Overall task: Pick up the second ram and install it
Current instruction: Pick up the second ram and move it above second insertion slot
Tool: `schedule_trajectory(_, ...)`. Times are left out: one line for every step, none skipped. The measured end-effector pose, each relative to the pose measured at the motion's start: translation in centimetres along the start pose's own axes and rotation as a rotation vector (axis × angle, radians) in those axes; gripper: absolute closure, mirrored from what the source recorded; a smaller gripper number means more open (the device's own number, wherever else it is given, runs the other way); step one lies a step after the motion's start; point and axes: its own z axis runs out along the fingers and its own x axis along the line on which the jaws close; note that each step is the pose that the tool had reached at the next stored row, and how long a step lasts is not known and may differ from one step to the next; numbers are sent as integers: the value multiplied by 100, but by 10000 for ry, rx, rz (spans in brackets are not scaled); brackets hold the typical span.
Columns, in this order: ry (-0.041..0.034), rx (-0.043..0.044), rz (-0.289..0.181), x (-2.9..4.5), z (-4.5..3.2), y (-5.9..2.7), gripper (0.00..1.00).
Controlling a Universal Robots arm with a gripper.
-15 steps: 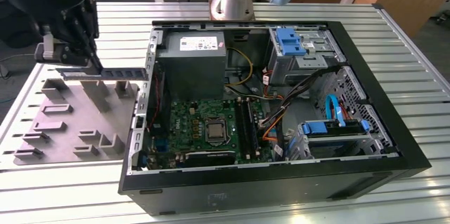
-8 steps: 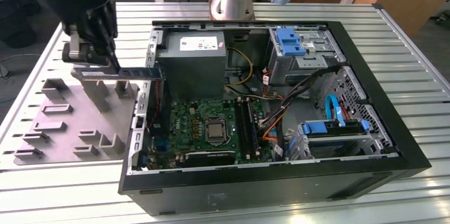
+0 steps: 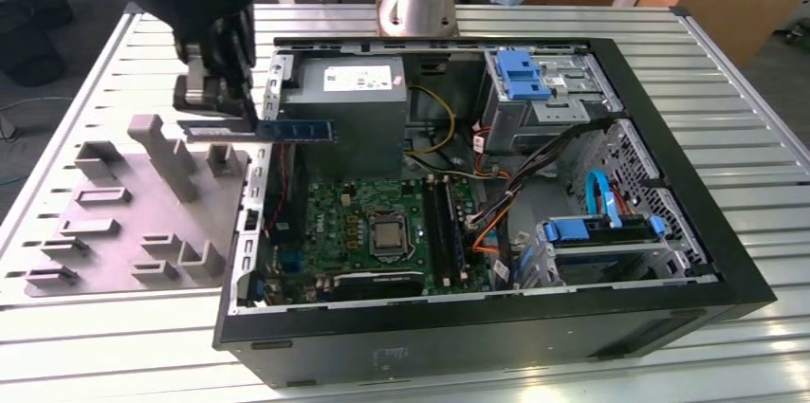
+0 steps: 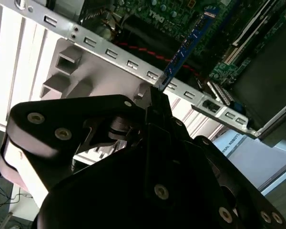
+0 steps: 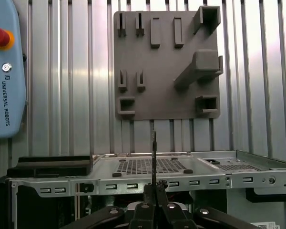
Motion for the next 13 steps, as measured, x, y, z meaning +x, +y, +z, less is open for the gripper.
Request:
schedule_trajectory(0, 0, 1, -2, -2, -45, 87)
schedule_trajectory(0, 0, 1, -4, -4, -92, 87)
schedule_trajectory(-1, 0, 1, -7, -6, -137, 87)
schedule_trajectory(-1, 0, 0, -9, -8, -182, 87)
schedule_trajectory(0, 0, 0, -11, -10, -227, 87)
schedule_trajectory(-1, 0, 2, -13, -12, -271, 87)
schedule_trajectory(-1, -1, 1, -15, -14, -316, 87)
schedule_trajectory(0, -2, 0, -17, -17, -361, 87)
schedule_trajectory(0, -1, 0, -19, -19, -411, 87)
schedule_trajectory(0, -2, 2, -22, -21, -455, 87)
schedule_trajectory(-1, -1, 1, -24, -22, -500, 87)
schedule_trajectory(0, -1, 0, -26, -24, -545, 87)
schedule_trajectory(-1, -1, 0, -28, -25, -590, 87)
